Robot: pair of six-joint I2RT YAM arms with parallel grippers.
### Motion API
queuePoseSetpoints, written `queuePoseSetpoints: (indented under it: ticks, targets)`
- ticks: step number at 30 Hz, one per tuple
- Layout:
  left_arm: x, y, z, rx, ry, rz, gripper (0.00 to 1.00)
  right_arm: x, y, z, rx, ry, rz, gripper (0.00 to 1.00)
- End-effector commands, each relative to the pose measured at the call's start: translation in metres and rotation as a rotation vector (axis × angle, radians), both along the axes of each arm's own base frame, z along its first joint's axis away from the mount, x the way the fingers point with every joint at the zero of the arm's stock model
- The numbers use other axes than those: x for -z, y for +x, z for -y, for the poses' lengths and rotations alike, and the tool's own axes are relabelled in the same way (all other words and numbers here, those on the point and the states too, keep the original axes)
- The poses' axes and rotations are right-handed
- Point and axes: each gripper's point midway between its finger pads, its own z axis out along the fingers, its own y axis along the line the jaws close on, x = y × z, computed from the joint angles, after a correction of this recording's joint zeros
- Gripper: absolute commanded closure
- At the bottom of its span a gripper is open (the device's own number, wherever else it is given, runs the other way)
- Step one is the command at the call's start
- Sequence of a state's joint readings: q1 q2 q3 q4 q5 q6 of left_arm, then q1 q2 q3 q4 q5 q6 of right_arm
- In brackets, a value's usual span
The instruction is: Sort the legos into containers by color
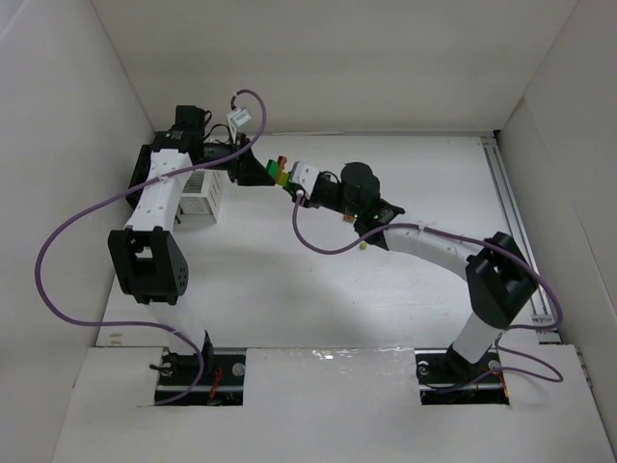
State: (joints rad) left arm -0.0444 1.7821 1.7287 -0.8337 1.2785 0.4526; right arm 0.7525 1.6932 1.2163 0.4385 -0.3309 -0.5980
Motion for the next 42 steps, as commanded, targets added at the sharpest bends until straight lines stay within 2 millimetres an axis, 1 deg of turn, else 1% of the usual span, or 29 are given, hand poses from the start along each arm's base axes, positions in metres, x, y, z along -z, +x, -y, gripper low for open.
queuePoseSetpoints:
  ticks: [1, 3, 4, 7, 8, 9, 10, 13, 16, 18, 19, 20, 21, 22, 23, 24, 26, 27, 29, 30, 32, 33, 34, 35, 37, 39, 40, 41, 42]
  targets:
    - [-0.017, 0.014, -0.014, -0.041, -0.024, 0.074, 0.76, -0.021, 0.003, 0.003, 0.049, 0.043, 0.077, 1.00]
    - [-0.017, 0.016, -0.018, -0.052, -0.024, 0.074, 0.79, -0.012, -0.001, 0.006, 0.071, 0.029, 0.064, 1.00]
    - [-0.022, 0.018, -0.022, -0.065, -0.025, 0.087, 0.79, -0.015, -0.001, 0.009, 0.082, 0.037, 0.071, 1.00]
    - [-0.022, 0.018, -0.025, -0.084, -0.032, 0.074, 0.81, -0.007, 0.002, 0.017, 0.126, 0.023, 0.072, 1.00]
    - [-0.027, 0.020, -0.025, -0.086, -0.034, 0.098, 0.83, -0.006, 0.000, 0.019, 0.126, 0.021, 0.070, 1.00]
    - [-0.024, 0.022, -0.029, -0.106, -0.040, 0.073, 0.83, 0.001, 0.000, 0.021, 0.135, 0.011, 0.061, 1.00]
    - [-0.027, 0.021, -0.029, -0.110, -0.043, 0.078, 0.84, -0.005, 0.002, 0.026, 0.144, 0.019, 0.069, 1.00]
    - [-0.028, 0.025, -0.032, -0.129, -0.052, 0.081, 0.84, 0.005, 0.001, 0.028, 0.144, 0.003, 0.054, 1.00]
    - [-0.028, 0.025, -0.032, -0.129, -0.052, 0.081, 0.84, 0.006, 0.004, 0.031, 0.137, 0.018, 0.031, 1.00]
    - [-0.023, 0.023, -0.032, -0.124, -0.047, 0.084, 0.84, 0.010, 0.003, 0.032, 0.120, 0.025, -0.020, 1.00]
    - [-0.027, 0.022, -0.032, -0.123, -0.047, 0.093, 0.84, 0.015, 0.004, 0.036, 0.080, 0.024, -0.054, 1.00]
    - [-0.026, 0.021, -0.032, -0.120, -0.044, 0.097, 0.84, 0.010, 0.005, 0.034, 0.043, 0.039, -0.084, 1.00]
    - [-0.022, 0.021, -0.033, -0.126, -0.037, 0.088, 0.84, 0.010, 0.002, 0.035, 0.004, 0.068, -0.167, 1.00]
    - [-0.020, 0.019, -0.033, -0.120, -0.032, 0.091, 0.84, 0.020, 0.001, 0.036, -0.034, 0.068, -0.247, 1.00]
    - [-0.018, 0.018, -0.033, -0.114, -0.027, 0.099, 0.84, 0.006, -0.004, 0.041, -0.134, 0.099, -0.291, 1.00]
    - [-0.017, 0.015, -0.033, -0.100, -0.027, 0.107, 0.84, 0.011, -0.006, 0.041, -0.174, 0.133, -0.401, 1.00]
    - [-0.012, 0.010, -0.033, -0.081, -0.013, 0.121, 0.84, 0.009, -0.014, 0.047, -0.276, 0.153, -0.502, 1.00]
    - [-0.011, 0.007, -0.033, -0.077, -0.011, 0.125, 0.85, 0.000, -0.015, 0.043, -0.302, 0.167, -0.519, 1.00]
    - [-0.012, 0.009, -0.038, -0.101, 0.006, 0.151, 0.87, -0.001, -0.012, 0.043, -0.306, 0.187, -0.576, 1.00]
    - [-0.018, 0.011, -0.042, -0.127, 0.007, 0.149, 0.87, -0.009, -0.011, 0.040, -0.325, 0.189, -0.559, 1.00]
    - [-0.028, 0.017, -0.051, -0.182, 0.005, 0.214, 0.87, -0.012, -0.011, 0.031, -0.347, 0.195, -0.579, 1.00]
    - [-0.031, 0.018, -0.054, -0.209, 0.001, 0.225, 0.87, -0.014, -0.016, 0.024, -0.381, 0.190, -0.587, 1.00]
    - [-0.024, 0.013, -0.053, -0.232, -0.021, 0.164, 0.87, -0.023, -0.013, 0.021, -0.395, 0.198, -0.575, 1.00]
    - [-0.032, 0.013, -0.057, -0.257, -0.021, 0.202, 0.87, -0.018, -0.014, 0.013, -0.412, 0.196, -0.613, 1.00]
    - [-0.035, 0.012, -0.062, -0.272, -0.009, 0.232, 0.87, -0.018, -0.007, 0.007, -0.424, 0.204, -0.637, 1.00]
    - [-0.029, 0.010, -0.066, -0.281, -0.005, 0.207, 0.87, -0.018, -0.007, -0.001, -0.447, 0.204, -0.658, 1.00]
    - [-0.032, 0.008, -0.066, -0.278, -0.002, 0.227, 0.88, -0.017, -0.004, -0.006, -0.432, 0.210, -0.673, 1.00]
    - [-0.029, 0.007, -0.066, -0.278, -0.002, 0.218, 0.88, -0.021, 0.003, -0.009, -0.413, 0.214, -0.676, 1.00]
    - [-0.032, 0.004, -0.070, -0.298, 0.007, 0.231, 0.88, -0.007, 0.011, -0.011, -0.387, 0.197, -0.698, 1.00]
